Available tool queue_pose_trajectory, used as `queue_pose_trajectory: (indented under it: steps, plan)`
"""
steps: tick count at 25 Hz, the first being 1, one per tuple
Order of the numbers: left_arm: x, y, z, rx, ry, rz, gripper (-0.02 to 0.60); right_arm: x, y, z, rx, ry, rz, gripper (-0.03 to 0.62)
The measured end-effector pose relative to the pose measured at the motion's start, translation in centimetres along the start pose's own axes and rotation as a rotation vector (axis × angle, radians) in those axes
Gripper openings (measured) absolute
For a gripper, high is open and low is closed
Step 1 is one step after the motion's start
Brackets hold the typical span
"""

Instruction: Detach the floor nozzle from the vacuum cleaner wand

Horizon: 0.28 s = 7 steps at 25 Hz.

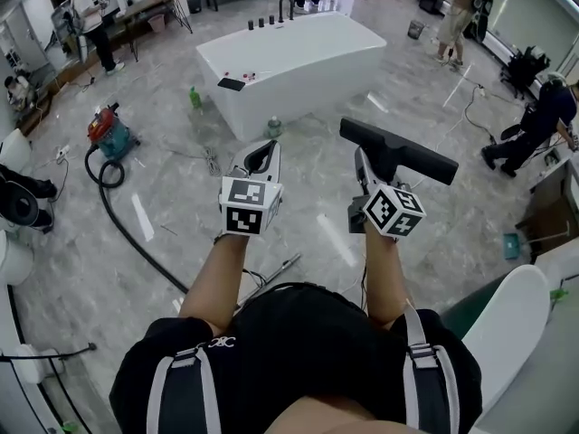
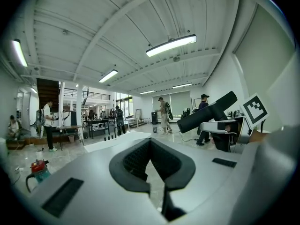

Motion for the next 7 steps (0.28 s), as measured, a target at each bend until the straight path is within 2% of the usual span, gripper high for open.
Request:
queue_pose_trajectory:
  steps: [7]
  plan:
    - [-0.29,-0.40,0.38,0.005,-0.002,-0.046,0.008,-0.13,-0.22,0.58,-0.005,0.018,-0.025,0.118]
Point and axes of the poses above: the fingertips, and each gripper's own axes: y backward along the fingers, z to its right, x out of its top, the point moved 10 cm from there along y, backward along the fingers, and after that the axes turned 9 degrees about -y, right-handed, at the moved point
